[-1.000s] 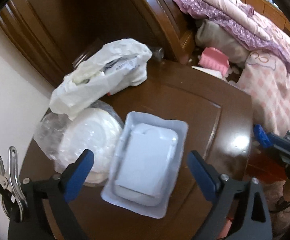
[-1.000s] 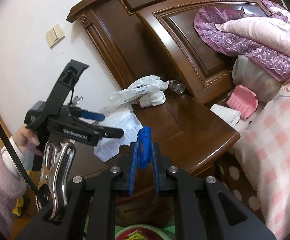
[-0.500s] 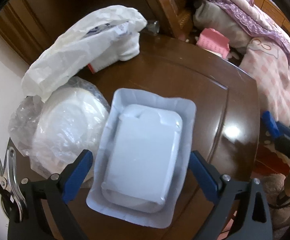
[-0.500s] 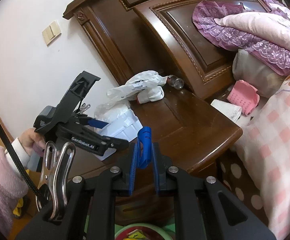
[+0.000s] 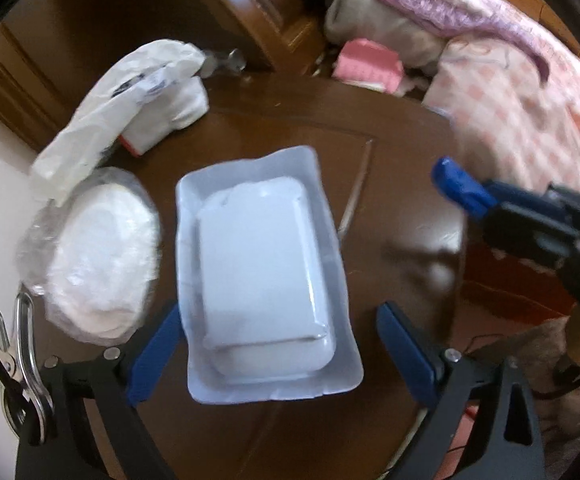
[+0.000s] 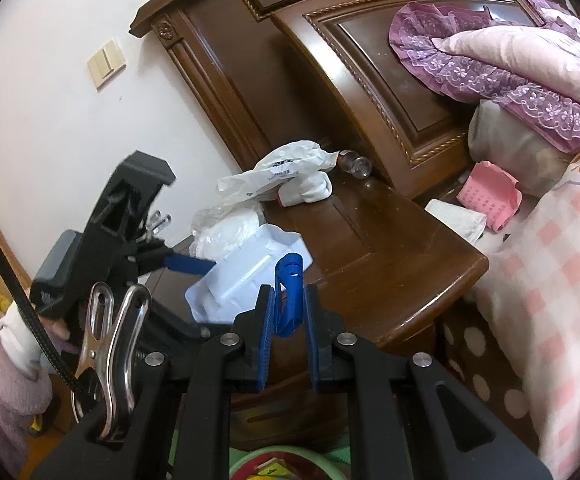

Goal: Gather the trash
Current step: 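Lift the white plastic tray off the nightstand with the left tool, then carry the white tray with the left tool down over the red bin, then open the left tool to drop the white tray into the bin, then raise both tools from the bin toward the nightstand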

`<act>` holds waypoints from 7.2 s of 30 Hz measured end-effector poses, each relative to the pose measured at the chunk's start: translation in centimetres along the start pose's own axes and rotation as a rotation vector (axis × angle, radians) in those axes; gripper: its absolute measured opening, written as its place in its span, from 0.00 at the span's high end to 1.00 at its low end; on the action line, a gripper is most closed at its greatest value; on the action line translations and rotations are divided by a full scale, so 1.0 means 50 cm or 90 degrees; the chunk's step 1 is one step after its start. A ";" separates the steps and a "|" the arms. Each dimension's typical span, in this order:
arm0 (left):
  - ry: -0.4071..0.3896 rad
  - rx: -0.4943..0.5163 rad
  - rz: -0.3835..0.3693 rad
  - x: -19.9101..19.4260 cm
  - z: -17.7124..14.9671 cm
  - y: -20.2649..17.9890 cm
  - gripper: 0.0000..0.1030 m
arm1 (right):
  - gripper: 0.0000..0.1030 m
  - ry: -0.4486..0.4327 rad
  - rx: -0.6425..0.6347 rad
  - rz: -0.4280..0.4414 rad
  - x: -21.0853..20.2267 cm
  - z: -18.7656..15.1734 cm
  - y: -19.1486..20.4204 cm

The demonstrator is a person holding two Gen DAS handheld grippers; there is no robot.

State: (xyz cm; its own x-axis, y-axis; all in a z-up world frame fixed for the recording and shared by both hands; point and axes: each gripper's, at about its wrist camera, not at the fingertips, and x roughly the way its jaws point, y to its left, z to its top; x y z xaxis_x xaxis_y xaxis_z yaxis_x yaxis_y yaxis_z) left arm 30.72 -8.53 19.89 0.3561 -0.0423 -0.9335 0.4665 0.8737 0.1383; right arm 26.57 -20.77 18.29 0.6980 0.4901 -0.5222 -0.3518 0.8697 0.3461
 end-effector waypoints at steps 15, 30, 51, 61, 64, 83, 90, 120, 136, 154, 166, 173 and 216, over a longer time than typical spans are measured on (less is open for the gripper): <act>-0.025 -0.144 -0.041 0.002 0.002 0.052 0.26 | 0.85 -0.004 0.006 0.001 -0.009 0.002 -0.004; -0.082 -0.208 -0.041 -0.076 -0.054 0.073 0.26 | 0.85 -0.006 0.000 0.029 -0.025 0.001 0.019; -0.141 -0.311 0.012 -0.329 -0.231 0.035 0.26 | 0.85 -0.035 -0.067 0.110 -0.155 -0.008 0.137; -0.153 -0.330 0.011 -0.421 -0.330 -0.024 0.26 | 0.85 -0.024 -0.126 0.138 -0.217 -0.038 0.241; -0.161 -0.334 0.007 -0.440 -0.361 -0.038 0.26 | 0.85 -0.014 -0.140 0.145 -0.230 -0.062 0.267; -0.153 -0.399 -0.046 -0.379 -0.568 -0.120 0.26 | 0.85 0.077 -0.118 0.121 -0.251 -0.216 0.298; -0.161 -0.423 -0.052 -0.314 -0.612 -0.153 0.26 | 0.85 0.106 -0.127 0.095 -0.230 -0.277 0.308; -0.045 -0.456 -0.103 0.073 -0.628 -0.179 0.26 | 0.85 0.240 -0.108 -0.053 -0.050 -0.434 0.203; 0.035 -0.478 -0.112 0.237 -0.652 -0.170 0.26 | 0.85 0.356 -0.053 -0.125 0.080 -0.545 0.098; 0.111 -0.519 -0.138 0.362 -0.680 -0.173 0.26 | 0.85 0.434 0.020 -0.158 0.160 -0.618 0.033; 0.111 -0.489 -0.088 0.380 -0.670 -0.177 0.26 | 0.85 0.450 0.016 -0.179 0.179 -0.645 0.025; 0.115 -0.489 -0.076 0.378 -0.675 -0.182 0.25 | 0.85 0.453 0.015 -0.177 0.181 -0.648 0.025; -0.022 -0.520 -0.124 0.209 -0.688 -0.165 0.10 | 0.68 0.322 -0.012 -0.083 0.039 -0.543 0.117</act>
State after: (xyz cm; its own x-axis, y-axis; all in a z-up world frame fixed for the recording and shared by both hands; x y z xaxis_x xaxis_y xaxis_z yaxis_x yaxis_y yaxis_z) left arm 2.73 0.47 -2.40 0.3611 -0.2325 -0.9031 -0.2055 0.9248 -0.3203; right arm 8.94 -13.15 -1.86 0.3499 0.3409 -0.8726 -0.2970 0.9238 0.2418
